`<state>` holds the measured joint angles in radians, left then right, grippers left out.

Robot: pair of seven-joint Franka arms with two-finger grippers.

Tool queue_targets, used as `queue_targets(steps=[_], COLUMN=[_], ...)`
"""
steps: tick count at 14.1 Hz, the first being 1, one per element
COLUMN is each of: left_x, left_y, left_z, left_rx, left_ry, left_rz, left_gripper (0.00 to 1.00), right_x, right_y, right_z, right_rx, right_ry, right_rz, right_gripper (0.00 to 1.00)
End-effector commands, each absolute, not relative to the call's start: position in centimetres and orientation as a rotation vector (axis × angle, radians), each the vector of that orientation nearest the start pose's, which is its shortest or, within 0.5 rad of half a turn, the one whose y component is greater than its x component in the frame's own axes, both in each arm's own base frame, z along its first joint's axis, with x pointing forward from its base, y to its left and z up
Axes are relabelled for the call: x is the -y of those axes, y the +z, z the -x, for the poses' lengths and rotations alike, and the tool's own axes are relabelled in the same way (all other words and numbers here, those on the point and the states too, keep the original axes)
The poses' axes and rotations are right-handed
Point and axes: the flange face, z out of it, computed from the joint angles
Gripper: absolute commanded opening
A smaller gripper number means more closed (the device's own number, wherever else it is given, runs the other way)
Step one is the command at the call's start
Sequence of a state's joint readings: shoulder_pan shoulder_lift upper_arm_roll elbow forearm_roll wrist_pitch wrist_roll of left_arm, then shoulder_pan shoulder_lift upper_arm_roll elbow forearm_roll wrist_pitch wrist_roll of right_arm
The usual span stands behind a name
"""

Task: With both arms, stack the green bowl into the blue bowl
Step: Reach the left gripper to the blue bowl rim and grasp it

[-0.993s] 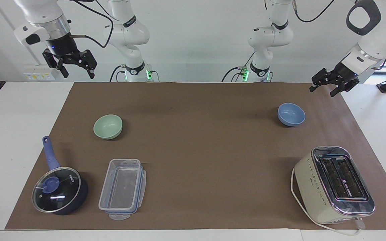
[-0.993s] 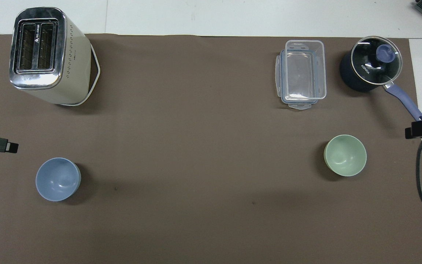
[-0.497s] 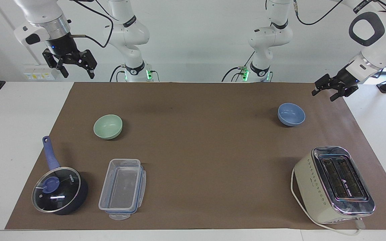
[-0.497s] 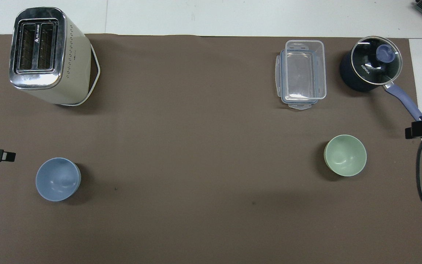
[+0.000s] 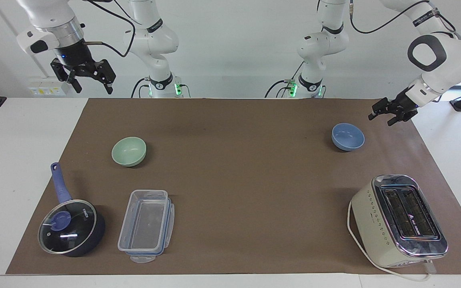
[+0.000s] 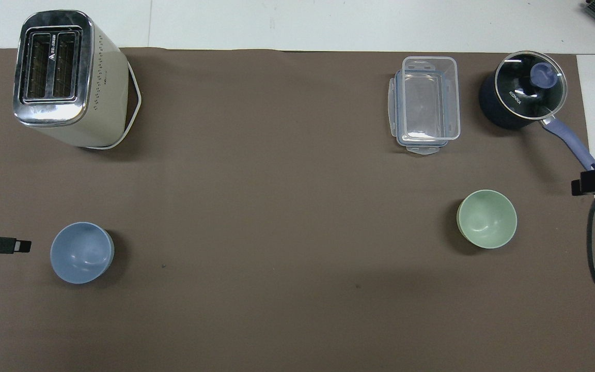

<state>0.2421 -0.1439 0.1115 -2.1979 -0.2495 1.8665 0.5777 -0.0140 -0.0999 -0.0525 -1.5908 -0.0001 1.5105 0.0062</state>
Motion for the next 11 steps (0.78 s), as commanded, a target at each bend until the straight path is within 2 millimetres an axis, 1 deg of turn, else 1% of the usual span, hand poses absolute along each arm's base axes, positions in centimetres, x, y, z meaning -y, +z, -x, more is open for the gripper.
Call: queue_targets(steps=[1, 3, 4, 6, 7, 8, 9, 11], left_x=[-14.9, -15.3, -15.3, -15.5, -15.5, -15.2, -14.7, -14.7], left_y=[40.3, 38.2, 37.2, 35.7, 35.2, 35.1, 35.2, 33.7], left_z=[-43.6, -43.0, -42.8, -42.9, -42.8, -43.0, -43.3, -43.8], left_rx=[-0.257, -0.261, -0.248, -0.239, -0.23, -0.218, -0.19, -0.17], left_ry=[0.039, 0.024, 0.018, 0.031, 0.032, 0.017, -0.023, -0.025], left_rz=[3.441, 3.439, 3.435, 3.43, 3.427, 3.439, 3.461, 3.462], left_gripper=[0.94, 0.9, 0.86, 0.82, 0.81, 0.75, 0.71, 0.67], right_x=[4.0, 4.0, 4.0, 4.0, 4.0, 4.0, 4.0, 4.0], right_y=[66.3, 66.3, 66.4, 66.4, 66.4, 66.4, 66.3, 66.3], right_z=[-51.2, -51.2, -51.2, -51.2, -51.2, -51.2, -51.2, -51.2], right_rx=[-0.091, -0.091, -0.091, -0.091, -0.091, -0.091, -0.091, -0.091], right_ry=[-0.044, -0.044, -0.046, -0.046, -0.046, -0.046, -0.044, -0.044], right_rz=[3.132, 3.132, 3.132, 3.132, 3.132, 3.132, 3.132, 3.132], right_gripper=[1.0, 1.0, 1.0, 1.0, 1.0, 1.0, 1.0, 1.0])
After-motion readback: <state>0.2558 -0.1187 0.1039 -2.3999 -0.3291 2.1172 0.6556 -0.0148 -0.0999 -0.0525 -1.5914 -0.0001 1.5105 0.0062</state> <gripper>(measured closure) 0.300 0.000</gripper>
